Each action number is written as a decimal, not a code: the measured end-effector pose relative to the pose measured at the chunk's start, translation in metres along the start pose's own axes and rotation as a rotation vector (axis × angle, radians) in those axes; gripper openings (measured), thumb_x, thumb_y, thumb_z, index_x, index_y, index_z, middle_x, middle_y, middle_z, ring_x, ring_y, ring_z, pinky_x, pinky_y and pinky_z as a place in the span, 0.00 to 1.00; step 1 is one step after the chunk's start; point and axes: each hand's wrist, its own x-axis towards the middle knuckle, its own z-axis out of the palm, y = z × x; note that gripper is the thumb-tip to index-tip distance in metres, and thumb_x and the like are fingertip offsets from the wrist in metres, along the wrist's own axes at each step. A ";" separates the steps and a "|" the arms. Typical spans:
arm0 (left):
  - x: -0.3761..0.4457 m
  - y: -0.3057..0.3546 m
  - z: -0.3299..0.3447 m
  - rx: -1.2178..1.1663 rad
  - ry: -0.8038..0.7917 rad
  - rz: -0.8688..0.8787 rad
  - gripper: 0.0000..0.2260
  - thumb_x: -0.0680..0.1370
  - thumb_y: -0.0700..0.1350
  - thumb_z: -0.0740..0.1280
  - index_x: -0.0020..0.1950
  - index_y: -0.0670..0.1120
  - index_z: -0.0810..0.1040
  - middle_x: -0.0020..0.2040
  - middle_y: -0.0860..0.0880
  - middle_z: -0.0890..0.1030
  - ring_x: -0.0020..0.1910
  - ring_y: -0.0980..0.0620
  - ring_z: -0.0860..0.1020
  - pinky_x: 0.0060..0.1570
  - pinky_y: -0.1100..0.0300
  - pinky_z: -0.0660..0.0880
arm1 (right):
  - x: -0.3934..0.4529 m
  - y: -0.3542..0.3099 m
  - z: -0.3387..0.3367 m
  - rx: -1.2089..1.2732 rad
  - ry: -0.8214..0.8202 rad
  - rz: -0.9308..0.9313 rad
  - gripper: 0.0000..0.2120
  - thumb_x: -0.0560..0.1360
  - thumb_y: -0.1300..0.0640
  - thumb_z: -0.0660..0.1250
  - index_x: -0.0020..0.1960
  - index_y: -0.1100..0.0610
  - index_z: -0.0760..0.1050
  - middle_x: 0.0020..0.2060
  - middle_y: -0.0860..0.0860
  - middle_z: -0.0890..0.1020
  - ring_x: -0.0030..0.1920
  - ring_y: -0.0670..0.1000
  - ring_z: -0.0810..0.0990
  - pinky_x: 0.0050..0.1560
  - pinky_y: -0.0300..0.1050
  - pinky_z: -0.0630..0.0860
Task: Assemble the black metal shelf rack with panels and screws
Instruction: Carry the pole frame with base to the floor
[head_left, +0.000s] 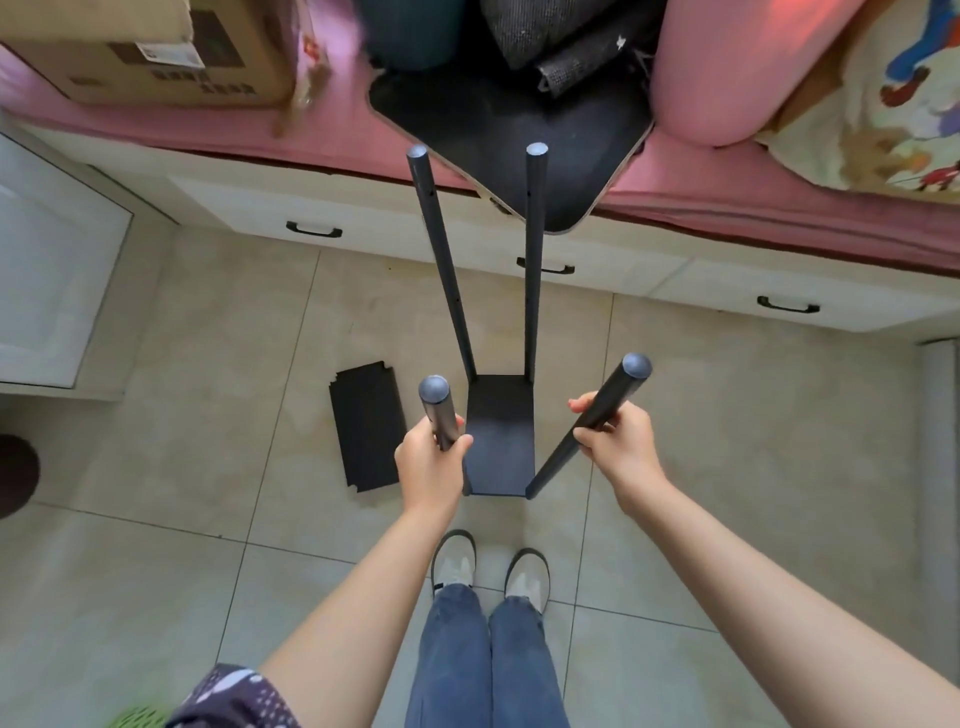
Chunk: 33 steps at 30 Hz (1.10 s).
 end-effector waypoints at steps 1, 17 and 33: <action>0.001 -0.003 0.002 0.004 -0.017 -0.017 0.05 0.77 0.38 0.71 0.53 0.41 0.82 0.43 0.50 0.80 0.44 0.53 0.77 0.43 0.71 0.68 | -0.001 0.004 0.002 -0.001 0.000 -0.008 0.19 0.71 0.75 0.63 0.43 0.51 0.78 0.48 0.53 0.83 0.52 0.58 0.80 0.56 0.56 0.78; -0.026 -0.055 0.020 0.146 -0.247 -0.038 0.13 0.79 0.42 0.71 0.64 0.46 0.79 0.56 0.51 0.79 0.53 0.51 0.76 0.53 0.63 0.70 | -0.029 0.060 -0.004 -0.250 -0.136 0.046 0.12 0.76 0.66 0.69 0.58 0.57 0.79 0.49 0.51 0.81 0.50 0.51 0.78 0.49 0.37 0.70; -0.056 -0.073 -0.009 0.095 -0.260 -0.021 0.17 0.79 0.43 0.71 0.67 0.51 0.75 0.53 0.57 0.78 0.51 0.56 0.76 0.48 0.70 0.69 | -0.062 0.053 -0.013 -0.249 -0.151 0.016 0.16 0.76 0.63 0.70 0.63 0.55 0.76 0.55 0.53 0.81 0.54 0.52 0.79 0.52 0.38 0.71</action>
